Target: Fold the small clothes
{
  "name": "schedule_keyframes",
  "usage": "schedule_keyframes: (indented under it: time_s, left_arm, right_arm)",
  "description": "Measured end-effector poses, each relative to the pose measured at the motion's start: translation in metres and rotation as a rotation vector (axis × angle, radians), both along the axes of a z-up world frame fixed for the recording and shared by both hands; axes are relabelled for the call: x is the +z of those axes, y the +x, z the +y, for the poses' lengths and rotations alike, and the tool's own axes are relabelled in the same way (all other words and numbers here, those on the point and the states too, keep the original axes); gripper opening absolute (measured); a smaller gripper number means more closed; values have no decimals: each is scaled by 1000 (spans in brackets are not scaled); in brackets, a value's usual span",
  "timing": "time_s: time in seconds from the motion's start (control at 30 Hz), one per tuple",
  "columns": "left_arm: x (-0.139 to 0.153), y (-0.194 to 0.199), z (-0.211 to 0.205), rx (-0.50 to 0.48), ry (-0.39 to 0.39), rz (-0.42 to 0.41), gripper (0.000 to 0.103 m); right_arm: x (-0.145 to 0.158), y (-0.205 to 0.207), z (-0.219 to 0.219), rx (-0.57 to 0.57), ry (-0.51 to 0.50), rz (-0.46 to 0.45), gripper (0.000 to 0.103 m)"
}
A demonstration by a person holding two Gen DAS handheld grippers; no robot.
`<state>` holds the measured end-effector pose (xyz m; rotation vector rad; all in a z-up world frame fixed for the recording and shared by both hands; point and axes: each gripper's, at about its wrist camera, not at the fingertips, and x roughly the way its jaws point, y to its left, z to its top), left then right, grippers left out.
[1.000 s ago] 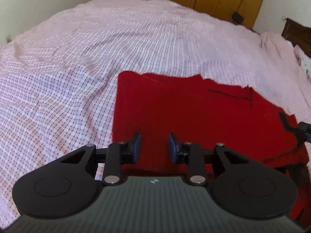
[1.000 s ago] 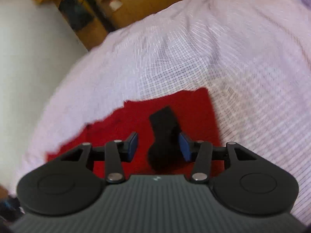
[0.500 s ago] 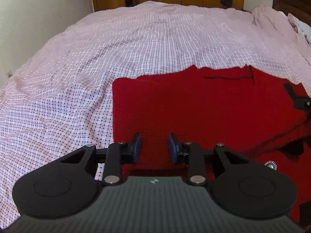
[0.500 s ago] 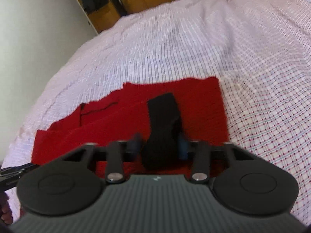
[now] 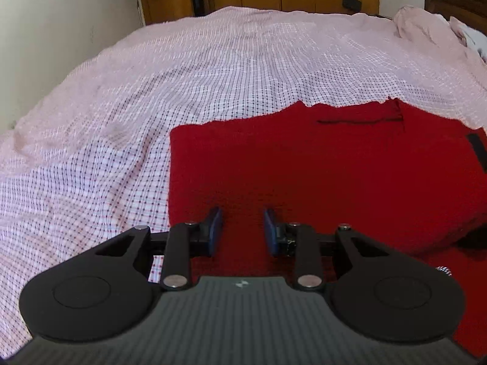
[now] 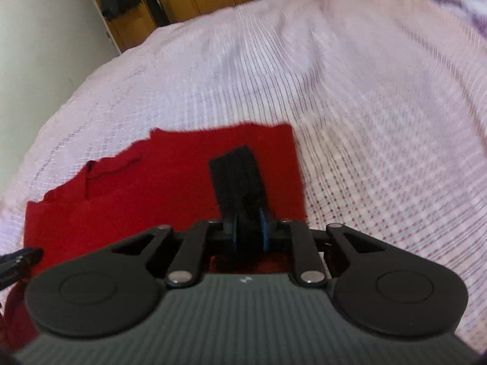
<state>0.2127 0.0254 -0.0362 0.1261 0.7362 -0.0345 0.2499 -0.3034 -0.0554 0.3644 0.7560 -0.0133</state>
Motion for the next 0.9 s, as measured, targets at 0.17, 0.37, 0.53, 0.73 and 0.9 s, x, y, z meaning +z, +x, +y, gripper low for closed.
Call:
schedule_keyframes:
  time_s: [0.17,0.37,0.53,0.73,0.9]
  left_arm:
    - [5,-5,-2,6,11,-6,35]
    - [26,-38,0,-6,10,-7,35]
    - [41,-74,10,-11,-53,19,35]
    - [64,-126,14,-57,-49,0,35]
    - [79,-169,13,-97,-55,-17,36]
  right_arm:
    - [4,-1,-12,12,51,-3,21]
    - [40,-34,-4,20,30,-70,34]
    - [73,-78,6,60,46,-129,34]
    - [113,-141,25,127,3,-189,35]
    - [137,-194,44,172,-43,-232,47]
